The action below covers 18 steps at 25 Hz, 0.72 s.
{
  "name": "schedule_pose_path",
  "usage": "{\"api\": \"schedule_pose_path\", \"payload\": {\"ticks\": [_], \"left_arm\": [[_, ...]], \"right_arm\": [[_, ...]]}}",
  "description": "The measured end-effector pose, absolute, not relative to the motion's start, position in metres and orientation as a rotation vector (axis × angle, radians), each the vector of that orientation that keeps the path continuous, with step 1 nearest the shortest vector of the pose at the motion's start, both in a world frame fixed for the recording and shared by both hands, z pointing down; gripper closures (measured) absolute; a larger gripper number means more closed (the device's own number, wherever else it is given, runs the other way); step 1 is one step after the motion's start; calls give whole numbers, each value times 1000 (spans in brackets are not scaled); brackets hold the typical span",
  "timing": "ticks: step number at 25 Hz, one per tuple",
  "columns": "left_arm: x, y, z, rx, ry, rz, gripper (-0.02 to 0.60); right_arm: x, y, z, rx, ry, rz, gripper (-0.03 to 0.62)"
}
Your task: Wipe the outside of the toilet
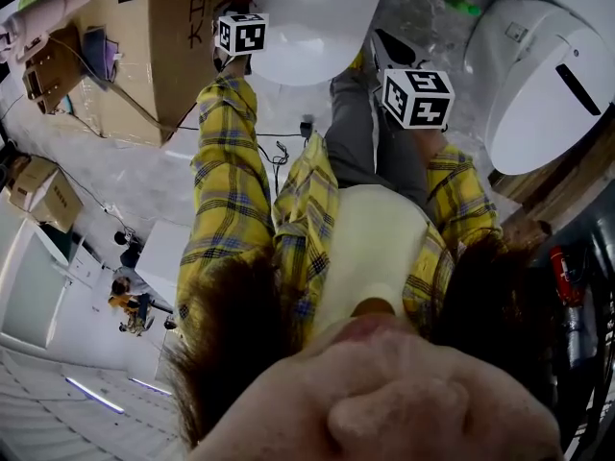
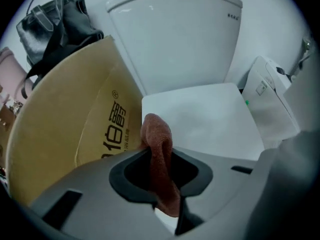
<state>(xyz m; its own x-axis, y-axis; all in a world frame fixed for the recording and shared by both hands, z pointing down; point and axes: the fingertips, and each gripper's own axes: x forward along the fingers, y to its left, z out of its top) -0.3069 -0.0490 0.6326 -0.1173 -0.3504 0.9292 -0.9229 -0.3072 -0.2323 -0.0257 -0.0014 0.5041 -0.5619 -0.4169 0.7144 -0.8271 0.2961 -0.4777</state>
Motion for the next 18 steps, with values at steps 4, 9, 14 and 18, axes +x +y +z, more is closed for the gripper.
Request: {"api": "schedule_pose_path", "payload": {"ticks": [4, 9, 14, 18], "left_arm": [[-298, -54, 658, 1617, -1381, 1453, 499], [-276, -50, 675, 1598, -1313, 1414, 499], [-251, -50, 673, 1589, -1299, 1342, 499], [-222, -51, 671, 1645, -1274, 1324, 499]], "right_arm": [[-22, 4, 511, 1102, -2084, 1184, 569], [-15, 10, 512, 1125, -2069, 1206, 569], [-5, 15, 514, 1151, -2052, 1227, 569], [3, 20, 515, 1173, -2041, 1261, 569]]}}
